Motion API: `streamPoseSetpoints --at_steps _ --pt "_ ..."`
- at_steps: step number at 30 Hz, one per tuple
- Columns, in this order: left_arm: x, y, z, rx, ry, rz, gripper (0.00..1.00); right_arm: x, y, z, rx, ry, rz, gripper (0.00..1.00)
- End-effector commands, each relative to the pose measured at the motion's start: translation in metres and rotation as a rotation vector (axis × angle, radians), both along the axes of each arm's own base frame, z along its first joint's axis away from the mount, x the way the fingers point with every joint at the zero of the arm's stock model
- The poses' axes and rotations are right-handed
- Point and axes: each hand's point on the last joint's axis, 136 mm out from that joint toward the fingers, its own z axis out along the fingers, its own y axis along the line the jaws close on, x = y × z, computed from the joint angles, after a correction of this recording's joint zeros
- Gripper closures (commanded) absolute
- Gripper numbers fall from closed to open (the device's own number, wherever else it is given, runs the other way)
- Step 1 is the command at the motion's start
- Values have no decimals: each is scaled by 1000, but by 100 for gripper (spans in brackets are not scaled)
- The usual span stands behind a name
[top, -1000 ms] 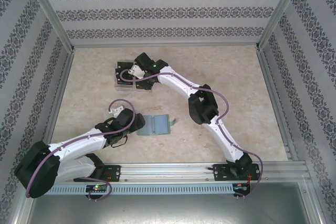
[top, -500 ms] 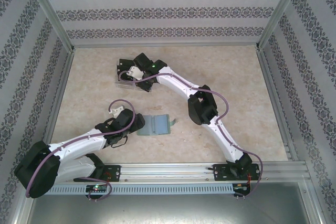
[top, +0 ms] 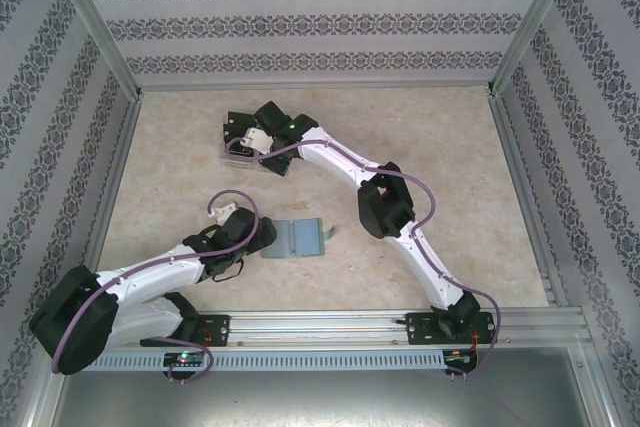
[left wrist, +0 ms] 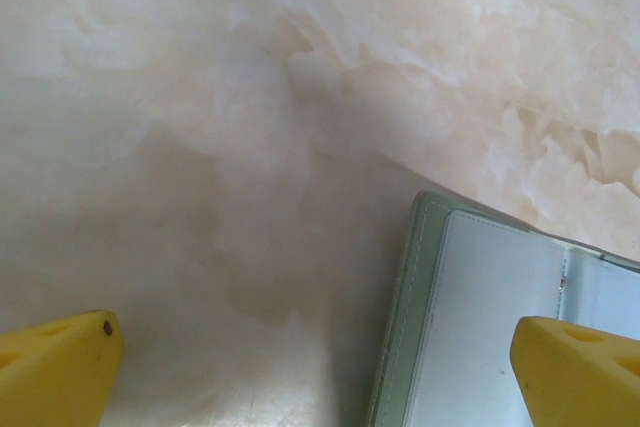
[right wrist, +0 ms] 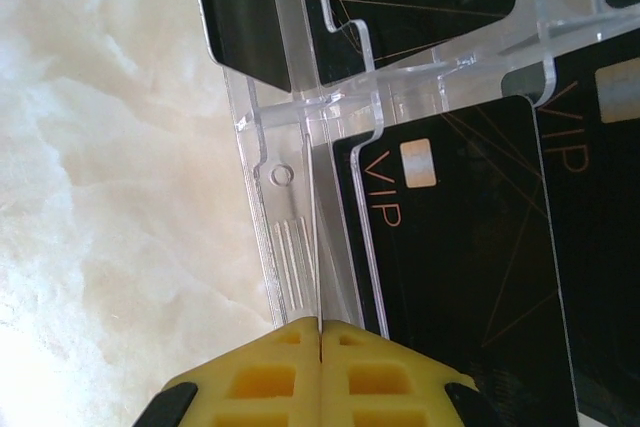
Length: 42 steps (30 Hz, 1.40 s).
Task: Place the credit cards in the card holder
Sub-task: Pick up the credit card from the storage box.
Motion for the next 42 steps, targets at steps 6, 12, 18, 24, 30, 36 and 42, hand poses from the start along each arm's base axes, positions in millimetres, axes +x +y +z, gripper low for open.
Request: streamPoseSetpoints --at_steps 6,12,18,24,30,36,42 --pt "3 0 1 -7 -14 6 0 -8 6 40 41 -42 67 100" --pt "3 0 0 -6 -13 6 0 -8 5 45 39 -51 69 100" --pt "4 0 1 -9 -17 6 0 -12 6 65 62 -67 76 100" --pt "3 1 4 -11 -25 9 0 -19 6 95 102 -81 65 100" --pt "2 6 14 4 -49 4 0 -27 -2 127 133 -106 9 100" --pt "1 11 29 50 -74 -40 0 -39 -27 158 166 -108 -134 100" --pt "-3 20 40 123 -72 -89 0 -73 -66 171 262 -20 -320 100"
